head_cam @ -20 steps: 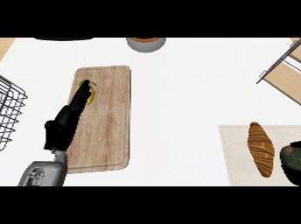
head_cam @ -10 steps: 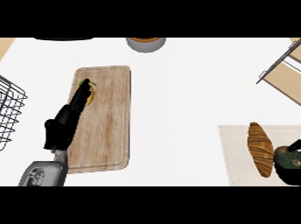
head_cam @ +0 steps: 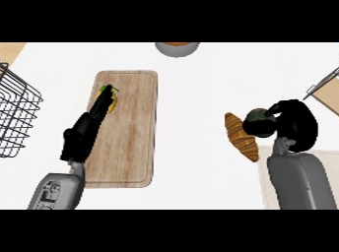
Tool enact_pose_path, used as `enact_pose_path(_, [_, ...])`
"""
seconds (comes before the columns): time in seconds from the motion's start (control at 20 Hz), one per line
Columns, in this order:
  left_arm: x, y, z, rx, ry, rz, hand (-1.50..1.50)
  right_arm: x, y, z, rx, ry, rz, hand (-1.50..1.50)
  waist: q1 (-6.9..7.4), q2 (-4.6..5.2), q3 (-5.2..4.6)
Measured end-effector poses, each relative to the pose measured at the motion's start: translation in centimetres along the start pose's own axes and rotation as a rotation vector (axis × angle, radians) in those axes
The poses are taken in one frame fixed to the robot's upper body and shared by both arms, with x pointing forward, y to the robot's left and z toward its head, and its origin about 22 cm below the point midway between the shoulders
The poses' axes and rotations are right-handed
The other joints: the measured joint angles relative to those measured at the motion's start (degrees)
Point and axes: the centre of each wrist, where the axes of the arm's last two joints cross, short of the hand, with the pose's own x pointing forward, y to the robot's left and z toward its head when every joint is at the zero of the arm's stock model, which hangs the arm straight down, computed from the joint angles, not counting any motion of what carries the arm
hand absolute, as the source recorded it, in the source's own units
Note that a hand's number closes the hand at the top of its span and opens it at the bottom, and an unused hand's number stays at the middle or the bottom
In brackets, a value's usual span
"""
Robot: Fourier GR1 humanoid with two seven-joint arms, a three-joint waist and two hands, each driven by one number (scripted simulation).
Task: Pick the squash from the placemat and place it in the tiered shelf
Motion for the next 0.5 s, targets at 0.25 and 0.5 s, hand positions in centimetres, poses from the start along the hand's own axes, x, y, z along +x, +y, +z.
enact_pose_path(0.25, [0.1,-0.1,-0.2,0.000,0.001,-0.003,0.00,6.4,-1.3,1.7,-0.147,-0.102,-0.177,1.50,-0.18,-0.17,0.04])
enact_pose_path(0.5, [-0.1,0.2,-0.2,0.017,0.010,0.004,0.00,11.6,-3.0,3.7,-0.287,-0.196,-0.231,1.50,-1.13,-0.44,0.00])
